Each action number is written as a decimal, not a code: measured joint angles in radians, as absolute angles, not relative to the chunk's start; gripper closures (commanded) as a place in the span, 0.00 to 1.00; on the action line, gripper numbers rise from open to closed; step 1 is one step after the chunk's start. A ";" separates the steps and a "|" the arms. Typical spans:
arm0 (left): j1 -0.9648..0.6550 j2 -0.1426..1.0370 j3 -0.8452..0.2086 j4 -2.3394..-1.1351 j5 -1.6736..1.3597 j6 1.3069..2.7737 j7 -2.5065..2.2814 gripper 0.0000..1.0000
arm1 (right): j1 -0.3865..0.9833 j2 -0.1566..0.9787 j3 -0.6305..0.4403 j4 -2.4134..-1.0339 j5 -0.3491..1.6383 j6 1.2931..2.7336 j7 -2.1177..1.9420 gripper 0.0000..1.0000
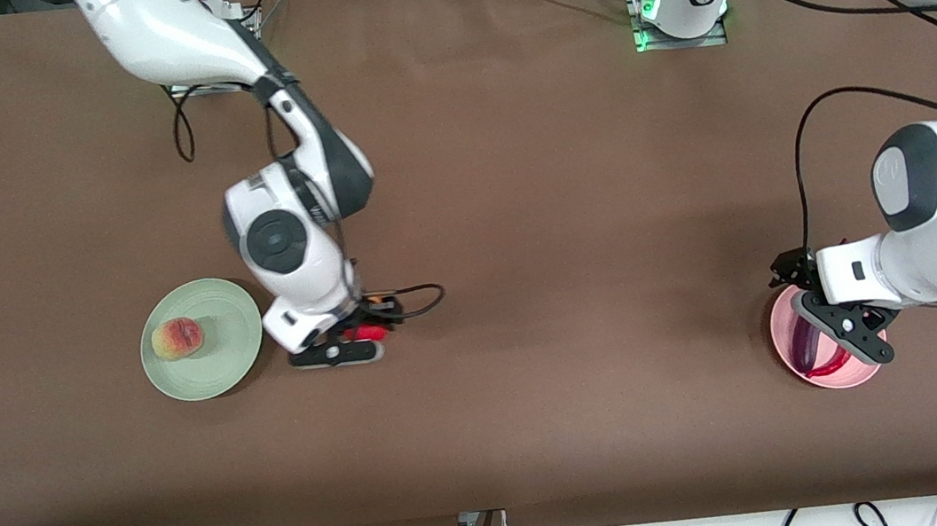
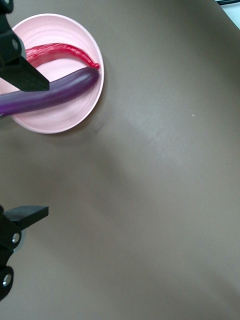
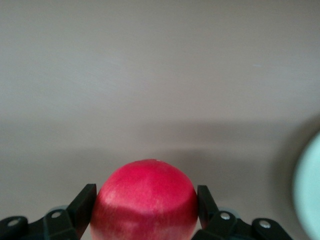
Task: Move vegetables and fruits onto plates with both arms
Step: 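Release the chili and raise the left gripper while the right gripper carries the apple, then release the red apple on the green plate and withdraw the right gripper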
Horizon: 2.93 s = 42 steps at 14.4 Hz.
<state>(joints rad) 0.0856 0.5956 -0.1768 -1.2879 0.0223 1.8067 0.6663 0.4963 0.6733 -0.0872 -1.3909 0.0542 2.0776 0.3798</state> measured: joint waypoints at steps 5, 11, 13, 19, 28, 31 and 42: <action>0.020 0.423 -0.148 -1.294 0.022 1.656 0.334 0.00 | 0.441 0.667 -0.225 -1.434 0.053 1.960 0.112 0.49; -0.054 0.193 -0.080 -1.479 0.022 1.631 -0.116 0.00 | 0.329 0.720 -0.242 -1.459 0.054 1.975 -0.010 0.49; -0.060 0.143 -0.067 -1.526 0.022 1.638 -0.167 0.00 | 0.330 0.739 -0.239 -1.461 0.054 1.980 -0.010 0.48; -0.062 -0.020 -0.056 -1.743 0.022 1.730 -0.172 0.00 | 0.336 0.774 -0.232 -1.464 0.054 1.998 -0.010 0.33; -0.069 -0.027 -0.079 -1.737 0.022 1.685 -0.168 0.00 | 0.336 0.699 -0.237 -1.424 0.054 1.960 -0.010 0.00; -0.069 -0.022 -0.080 -1.720 0.022 1.679 -0.168 0.00 | 0.335 0.589 -0.244 -1.419 0.054 1.885 -0.011 0.00; -0.069 0.017 -0.091 -1.667 0.022 1.655 -0.166 0.00 | 0.187 0.184 -0.076 -1.484 0.033 1.646 -0.012 0.00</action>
<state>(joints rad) -0.0691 0.0173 -0.0908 -1.6673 0.0222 1.6545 -0.1663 0.1865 0.1839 -0.0758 -1.4840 0.0335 1.6460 -0.0122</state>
